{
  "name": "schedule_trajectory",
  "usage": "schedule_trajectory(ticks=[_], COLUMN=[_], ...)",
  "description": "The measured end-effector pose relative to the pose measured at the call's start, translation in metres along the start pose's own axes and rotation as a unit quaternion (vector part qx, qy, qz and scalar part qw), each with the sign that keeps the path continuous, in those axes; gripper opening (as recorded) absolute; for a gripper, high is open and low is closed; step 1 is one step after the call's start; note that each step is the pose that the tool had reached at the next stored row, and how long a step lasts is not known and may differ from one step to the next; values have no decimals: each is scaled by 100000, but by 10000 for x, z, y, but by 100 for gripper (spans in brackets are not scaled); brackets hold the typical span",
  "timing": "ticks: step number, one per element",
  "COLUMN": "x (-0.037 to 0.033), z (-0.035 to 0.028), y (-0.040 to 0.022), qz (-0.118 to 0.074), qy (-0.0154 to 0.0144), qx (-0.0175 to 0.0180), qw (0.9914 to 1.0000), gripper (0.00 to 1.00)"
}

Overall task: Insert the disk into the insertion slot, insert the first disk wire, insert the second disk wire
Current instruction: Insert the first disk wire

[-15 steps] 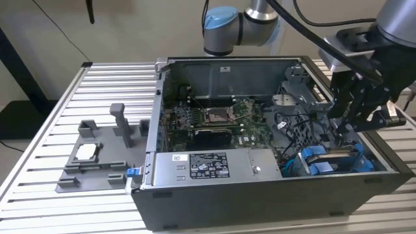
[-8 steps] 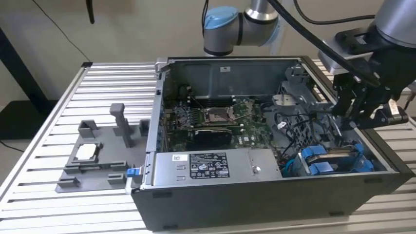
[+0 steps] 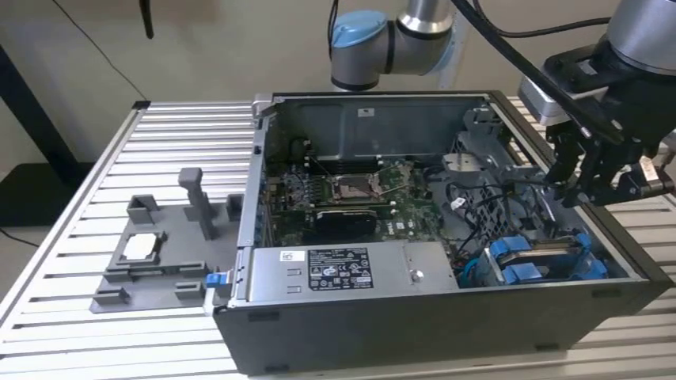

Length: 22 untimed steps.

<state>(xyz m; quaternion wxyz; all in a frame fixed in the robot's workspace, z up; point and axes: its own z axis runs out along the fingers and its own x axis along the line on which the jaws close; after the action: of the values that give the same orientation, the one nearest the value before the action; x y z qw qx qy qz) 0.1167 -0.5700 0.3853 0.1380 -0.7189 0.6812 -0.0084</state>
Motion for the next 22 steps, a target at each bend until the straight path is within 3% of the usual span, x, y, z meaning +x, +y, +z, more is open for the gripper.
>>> schedule_trajectory(ticks=[2, 7, 10, 13, 15, 17, 19, 22], x=[-2, -7, -10, -10, -10, -9, -10, -10], z=[-2, -19, -35, -35, -35, -34, -34, -34], y=[-2, -4, -8, -8, -9, -10, -10, -14], qz=[-810, -3294, -4710, -5214, -5386, -5575, -5754, -5802], qy=[-123, -480, -779, -878, -752, -438, -42, 53], qx=[303, -16, -57, -55, -98, -164, -239, -254], qw=[99996, 99945, 99886, 99860, 99852, 99843, 99834, 99831], gripper=[40, 40, 40, 40, 40, 38, 25, 19])
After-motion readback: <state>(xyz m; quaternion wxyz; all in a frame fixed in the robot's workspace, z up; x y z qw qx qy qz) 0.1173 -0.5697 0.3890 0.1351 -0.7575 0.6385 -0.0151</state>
